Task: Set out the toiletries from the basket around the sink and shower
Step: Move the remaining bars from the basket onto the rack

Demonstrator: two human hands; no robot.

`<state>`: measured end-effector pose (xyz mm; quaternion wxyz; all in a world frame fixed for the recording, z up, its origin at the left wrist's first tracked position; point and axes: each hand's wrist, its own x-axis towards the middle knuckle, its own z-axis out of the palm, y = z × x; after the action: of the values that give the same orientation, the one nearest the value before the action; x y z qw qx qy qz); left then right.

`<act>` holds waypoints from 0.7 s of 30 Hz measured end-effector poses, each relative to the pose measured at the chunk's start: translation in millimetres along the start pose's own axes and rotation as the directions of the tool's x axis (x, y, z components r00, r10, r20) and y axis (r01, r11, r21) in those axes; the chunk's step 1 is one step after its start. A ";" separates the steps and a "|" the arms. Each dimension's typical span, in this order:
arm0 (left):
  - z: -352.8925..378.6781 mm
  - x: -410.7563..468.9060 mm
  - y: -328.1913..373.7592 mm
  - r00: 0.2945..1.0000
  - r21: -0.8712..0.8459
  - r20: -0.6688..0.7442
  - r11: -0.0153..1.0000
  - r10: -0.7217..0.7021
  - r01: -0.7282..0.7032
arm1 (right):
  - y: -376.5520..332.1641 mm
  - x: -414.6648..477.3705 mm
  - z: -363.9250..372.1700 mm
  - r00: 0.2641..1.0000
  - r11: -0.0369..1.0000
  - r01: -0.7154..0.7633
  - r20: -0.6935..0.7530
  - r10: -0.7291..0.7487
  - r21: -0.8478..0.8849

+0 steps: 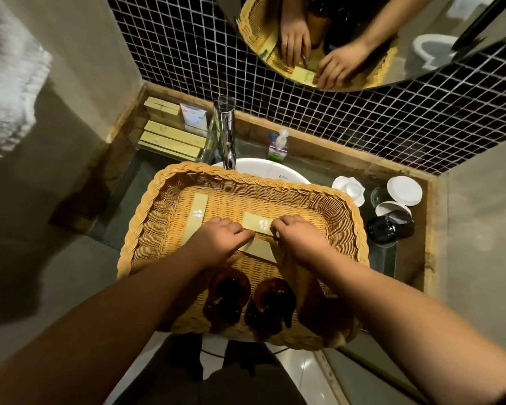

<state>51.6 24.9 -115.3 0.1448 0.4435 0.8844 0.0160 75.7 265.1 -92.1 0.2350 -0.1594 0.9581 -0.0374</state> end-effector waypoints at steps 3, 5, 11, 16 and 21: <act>-11.1 5.4 -6.4 1.000 0.010 0.028 1.000 -0.006 0.005 | -3.4 0.9 -9.6 1.000 1.000 -0.013 -0.021 0.013 0.005; -21.9 9.1 -16.2 0.998 0.038 0.050 0.999 -0.042 0.040 | -4.0 3.0 -24.1 0.998 0.999 -0.035 -0.049 0.036 0.017; -85.7 -5.5 -62.6 0.986 0.082 -0.129 0.990 -0.106 0.117 | -4.3 14.4 -87.5 0.991 0.996 -0.078 -0.103 0.082 0.043; -128.2 -18.6 -127.2 0.967 0.200 -0.182 0.956 -0.178 0.214 | -17.3 40.7 -131.3 0.973 0.995 -0.104 -0.207 0.103 0.006; -146.5 -25.2 -168.8 0.937 0.178 -0.152 0.924 -0.315 0.339 | -37.4 70.4 -150.1 0.938 0.994 -0.106 -0.332 0.101 0.003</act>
<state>-105.4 -82.7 4.5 0.0462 0.3002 0.9501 -0.0713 -42.0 206.5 15.6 0.0708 -0.1022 0.9913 -0.0441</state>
